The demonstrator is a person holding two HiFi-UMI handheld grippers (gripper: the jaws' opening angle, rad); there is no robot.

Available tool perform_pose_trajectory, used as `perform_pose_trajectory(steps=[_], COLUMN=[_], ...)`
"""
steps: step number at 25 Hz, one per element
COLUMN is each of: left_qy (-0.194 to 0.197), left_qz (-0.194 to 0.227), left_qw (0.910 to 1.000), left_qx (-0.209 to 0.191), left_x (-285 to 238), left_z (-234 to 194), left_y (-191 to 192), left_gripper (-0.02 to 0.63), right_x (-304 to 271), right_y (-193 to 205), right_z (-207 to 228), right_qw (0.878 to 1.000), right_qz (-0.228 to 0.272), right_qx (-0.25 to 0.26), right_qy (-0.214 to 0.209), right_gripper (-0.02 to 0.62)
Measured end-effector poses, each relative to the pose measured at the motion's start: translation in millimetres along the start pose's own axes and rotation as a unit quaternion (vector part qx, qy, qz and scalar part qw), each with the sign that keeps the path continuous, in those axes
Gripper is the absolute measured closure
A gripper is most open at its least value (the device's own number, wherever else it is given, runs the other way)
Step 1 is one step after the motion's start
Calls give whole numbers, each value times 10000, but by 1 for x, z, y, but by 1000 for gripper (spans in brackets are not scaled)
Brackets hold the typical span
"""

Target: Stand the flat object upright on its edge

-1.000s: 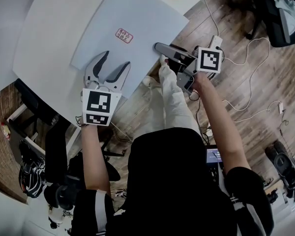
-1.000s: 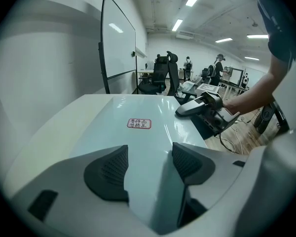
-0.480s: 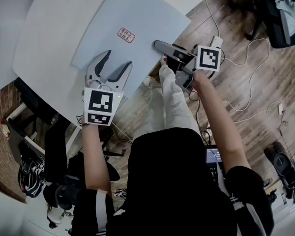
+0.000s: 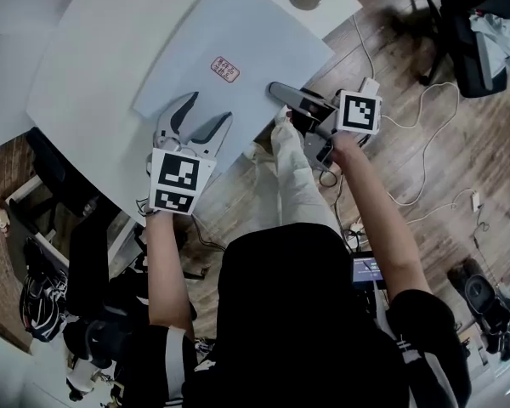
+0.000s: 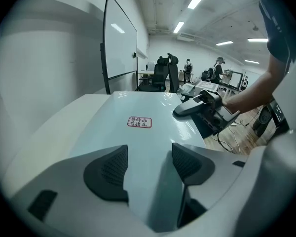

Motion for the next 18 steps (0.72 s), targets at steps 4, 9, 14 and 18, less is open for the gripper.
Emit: perform_pose_trajectory(steps=[4,9,14,18], left_qy=[-146,-384,-369,-516], left_qz=[54,107,0,39], left_qw=[9998,9992,9990,9979], left_qx=[130,53,269,378], left_x=[5,15,26,41], left_z=[0,6,10,7], left_y=[-3,-8,-12,-14], left_gripper=[316,316,317,357], right_x=[1,-2,-7,-11], right_y=[-4,-7,-11,-13], right_z=[-10,-33,-58,-77], right_qw=[9998,9988,9956,9915], right_qz=[-60,-122,-133,-116], right_qx=[67,404,832,1114], right_qy=[160,261,404,662], right_gripper=[305,305,305,305])
Point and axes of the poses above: the fingertips, and each gripper's own axes: x backward along the fingers, z to its right, y out of its underside, the point moved 9 cm from there along x, backward along the fingers, and after that the axes turned 2 degrees about -z, right-handed, at the moved point
